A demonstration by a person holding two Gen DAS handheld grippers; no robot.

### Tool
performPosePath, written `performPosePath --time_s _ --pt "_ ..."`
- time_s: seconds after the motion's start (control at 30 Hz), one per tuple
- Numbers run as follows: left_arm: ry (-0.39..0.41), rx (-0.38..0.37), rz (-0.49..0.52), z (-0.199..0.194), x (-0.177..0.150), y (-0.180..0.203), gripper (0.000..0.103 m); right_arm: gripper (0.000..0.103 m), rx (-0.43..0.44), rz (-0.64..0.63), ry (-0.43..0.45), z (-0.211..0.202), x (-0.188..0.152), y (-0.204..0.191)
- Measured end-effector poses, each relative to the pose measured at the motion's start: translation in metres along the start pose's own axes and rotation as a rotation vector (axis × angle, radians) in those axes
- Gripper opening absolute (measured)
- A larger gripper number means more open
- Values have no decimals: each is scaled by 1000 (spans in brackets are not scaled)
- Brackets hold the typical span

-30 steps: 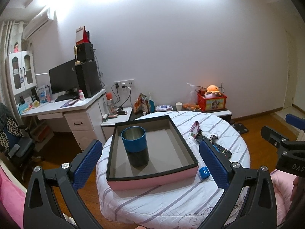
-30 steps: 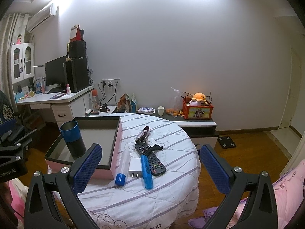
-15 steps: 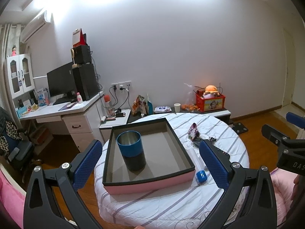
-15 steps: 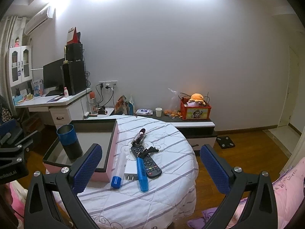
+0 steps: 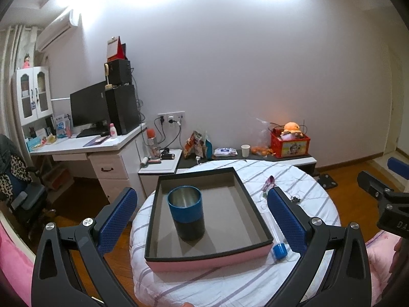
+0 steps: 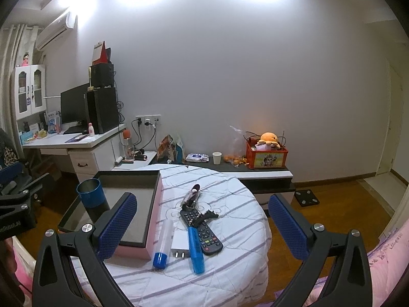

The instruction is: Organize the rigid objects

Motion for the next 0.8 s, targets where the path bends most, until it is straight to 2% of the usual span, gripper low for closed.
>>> performPosePath --time_s 0.43,0.57,0.8 --pt "26 1 -22 12 14 -11 103 103 -3 -12 18 13 17 -8" --pt "42 -6 -28 13 17 -13 103 103 1 8 49 12 24 -7" --pt "33 3 -31 20 19 -16 103 103 -2 2 54 14 26 -10"
Point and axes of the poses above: each gripper's, at about its wrist camera, not at the fingertips, and z roughly the way its jaws point, y to its right, x to its top, the point moved 3 cm from there along z, roughly the way its jaws point, and after that the axes turned 10 degrees about -x, right-handed, at the moved point
